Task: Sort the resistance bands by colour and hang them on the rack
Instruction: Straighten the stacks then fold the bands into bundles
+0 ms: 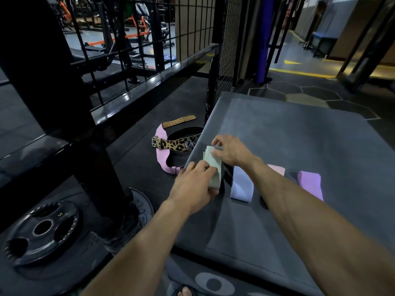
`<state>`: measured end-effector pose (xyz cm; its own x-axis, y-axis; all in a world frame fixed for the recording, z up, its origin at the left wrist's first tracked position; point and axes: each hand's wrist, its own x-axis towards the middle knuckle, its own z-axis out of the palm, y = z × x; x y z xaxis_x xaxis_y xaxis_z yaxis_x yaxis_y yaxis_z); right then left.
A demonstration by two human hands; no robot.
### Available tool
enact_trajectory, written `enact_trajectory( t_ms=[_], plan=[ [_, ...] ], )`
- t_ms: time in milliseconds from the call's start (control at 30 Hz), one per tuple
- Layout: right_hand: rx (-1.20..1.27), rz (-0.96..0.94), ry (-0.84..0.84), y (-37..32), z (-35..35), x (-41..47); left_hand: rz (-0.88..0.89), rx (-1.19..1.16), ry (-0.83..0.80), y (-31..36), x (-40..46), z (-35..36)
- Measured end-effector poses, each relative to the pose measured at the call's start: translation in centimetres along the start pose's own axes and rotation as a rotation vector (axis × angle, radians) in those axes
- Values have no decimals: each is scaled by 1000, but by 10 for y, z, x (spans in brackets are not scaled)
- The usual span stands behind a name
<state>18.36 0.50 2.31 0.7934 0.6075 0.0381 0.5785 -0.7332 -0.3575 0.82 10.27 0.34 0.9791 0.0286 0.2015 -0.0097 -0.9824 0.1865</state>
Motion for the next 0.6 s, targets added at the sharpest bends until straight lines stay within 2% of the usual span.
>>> enact_trajectory(
  t_ms=[600],
  plan=[
    [-22,-19,24,1,-8,-8,-46,-29,15,-4,-1,1]
  ],
)
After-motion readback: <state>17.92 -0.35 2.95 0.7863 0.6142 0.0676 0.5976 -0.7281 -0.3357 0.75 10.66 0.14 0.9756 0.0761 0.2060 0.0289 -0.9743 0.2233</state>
